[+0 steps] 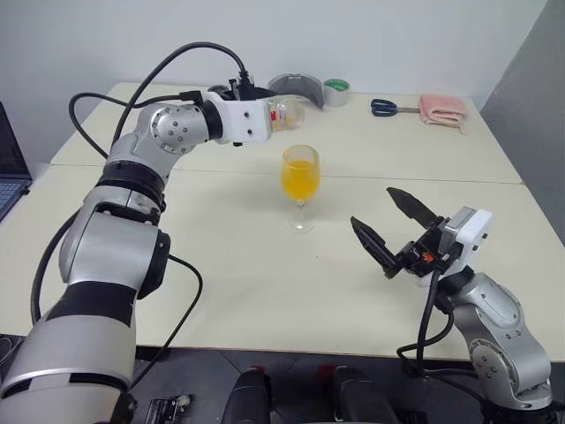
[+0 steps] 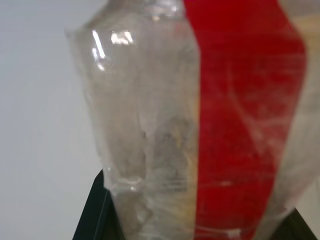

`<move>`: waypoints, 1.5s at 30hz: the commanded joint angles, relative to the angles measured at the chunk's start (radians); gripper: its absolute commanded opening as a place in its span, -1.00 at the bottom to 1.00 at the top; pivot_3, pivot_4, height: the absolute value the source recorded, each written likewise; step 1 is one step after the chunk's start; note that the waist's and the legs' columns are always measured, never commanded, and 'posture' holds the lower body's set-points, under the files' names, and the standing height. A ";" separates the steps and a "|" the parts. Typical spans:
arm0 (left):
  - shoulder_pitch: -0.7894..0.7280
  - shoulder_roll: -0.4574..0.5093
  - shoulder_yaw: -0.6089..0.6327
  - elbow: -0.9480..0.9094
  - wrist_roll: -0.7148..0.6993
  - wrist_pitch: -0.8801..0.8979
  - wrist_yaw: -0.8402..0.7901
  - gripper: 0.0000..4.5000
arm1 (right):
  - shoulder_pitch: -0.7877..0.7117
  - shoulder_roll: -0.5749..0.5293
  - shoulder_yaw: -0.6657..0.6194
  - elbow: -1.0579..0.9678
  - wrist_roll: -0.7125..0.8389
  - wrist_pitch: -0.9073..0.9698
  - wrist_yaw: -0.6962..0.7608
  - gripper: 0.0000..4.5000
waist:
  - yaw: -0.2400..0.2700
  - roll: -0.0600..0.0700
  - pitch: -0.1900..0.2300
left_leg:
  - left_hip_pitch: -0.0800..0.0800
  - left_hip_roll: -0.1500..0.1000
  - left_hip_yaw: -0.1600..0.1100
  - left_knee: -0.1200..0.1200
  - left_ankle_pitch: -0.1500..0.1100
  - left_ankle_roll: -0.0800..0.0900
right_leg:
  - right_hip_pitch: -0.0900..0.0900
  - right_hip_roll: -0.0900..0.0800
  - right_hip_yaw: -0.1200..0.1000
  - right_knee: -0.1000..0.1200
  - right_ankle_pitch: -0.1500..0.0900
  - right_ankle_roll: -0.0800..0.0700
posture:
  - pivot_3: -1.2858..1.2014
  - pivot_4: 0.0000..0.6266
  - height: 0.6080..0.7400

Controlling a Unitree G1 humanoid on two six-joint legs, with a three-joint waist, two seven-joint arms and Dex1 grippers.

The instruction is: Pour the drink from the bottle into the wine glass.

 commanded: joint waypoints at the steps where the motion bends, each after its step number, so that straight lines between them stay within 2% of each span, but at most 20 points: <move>1: 0.074 -0.011 0.141 -0.142 -0.190 0.208 -0.054 -0.28 | -0.017 -0.016 -0.006 -0.028 0.027 0.005 0.021 1.00 | -0.002 0.000 0.000 | 0.000 0.000 0.000 0.000 0.000 0.000 | 0.000 0.000 0.000 0.000 0.000 0.000 | 0.03 -0.52 1.00; 6: 0.278 -0.050 0.333 -0.388 -0.361 0.597 0.128 -0.28 | -0.024 -0.067 0.002 -0.062 0.086 0.059 0.073 1.00 | -0.015 0.000 0.000 | 0.006 0.001 0.001 0.001 0.000 0.000 | 0.001 0.000 0.003 0.009 -0.001 -0.001 | 0.03 -0.52 1.00; 12: 0.523 -0.141 0.463 -0.646 -0.486 0.811 0.283 -0.28 | 0.034 -0.150 -0.010 -0.080 0.157 0.088 0.173 1.00 | -0.011 -0.001 -0.001 | 0.010 0.001 -0.002 0.003 0.000 0.000 | 0.007 0.001 0.002 0.009 -0.001 -0.001 | 0.03 -0.52 1.00; 15: 0.610 -0.185 0.497 -0.694 -0.532 0.835 0.299 -0.28 | 0.087 -0.189 -0.004 -0.090 0.176 0.075 0.242 1.00 | 0.000 -0.001 -0.001 | 0.009 0.001 -0.002 0.007 0.000 0.000 | 0.007 0.001 0.002 0.010 -0.001 -0.001 | 0.03 -0.52 1.00; 21: 0.669 -0.194 0.484 -0.675 -0.536 0.815 0.285 -0.28 | 0.143 -0.212 0.015 -0.069 0.173 0.050 0.315 1.00 | 0.001 -0.002 -0.001 | 0.009 0.001 -0.002 0.012 0.000 0.000 | 0.009 0.002 0.002 0.011 0.000 0.001 | 0.03 -0.52 1.00; 34: 0.706 -0.179 0.451 -0.562 -0.492 0.671 0.246 -0.28 | 0.126 -0.181 0.026 -0.017 0.147 0.027 0.323 1.00 | -0.001 -0.003 -0.002 | 0.010 0.001 -0.002 0.012 0.000 0.000 | 0.010 0.003 0.003 0.010 0.000 0.001 | 0.03 -0.52 1.00; 42: 0.722 -0.173 0.453 -0.563 -0.501 0.673 0.245 0.90 | 0.127 -0.166 0.022 -0.001 0.133 0.015 0.313 1.00 | -0.001 -0.003 -0.002 | 0.010 0.001 -0.002 0.011 0.000 0.000 | 0.010 0.003 0.003 0.010 -0.002 0.005 | 0.03 -0.52 1.00; 43: 0.735 -0.172 0.455 -0.580 -0.505 0.685 0.246 1.00 | 0.135 -0.168 0.019 -0.003 0.131 0.013 0.314 1.00 | -0.001 -0.003 -0.002 | 0.010 0.001 -0.002 0.011 0.000 0.000 | 0.010 0.003 0.003 0.010 -0.002 0.005 | 0.03 -0.52 1.00; 45: 0.785 -0.171 0.465 -0.649 -0.518 0.721 0.256 1.00 | 0.169 -0.175 0.004 -0.014 0.132 0.009 0.315 1.00 | -0.002 -0.003 -0.002 | 0.010 0.001 -0.002 0.011 0.000 0.000 | 0.010 0.003 0.003 0.010 -0.002 0.005 | 0.03 -0.52 1.00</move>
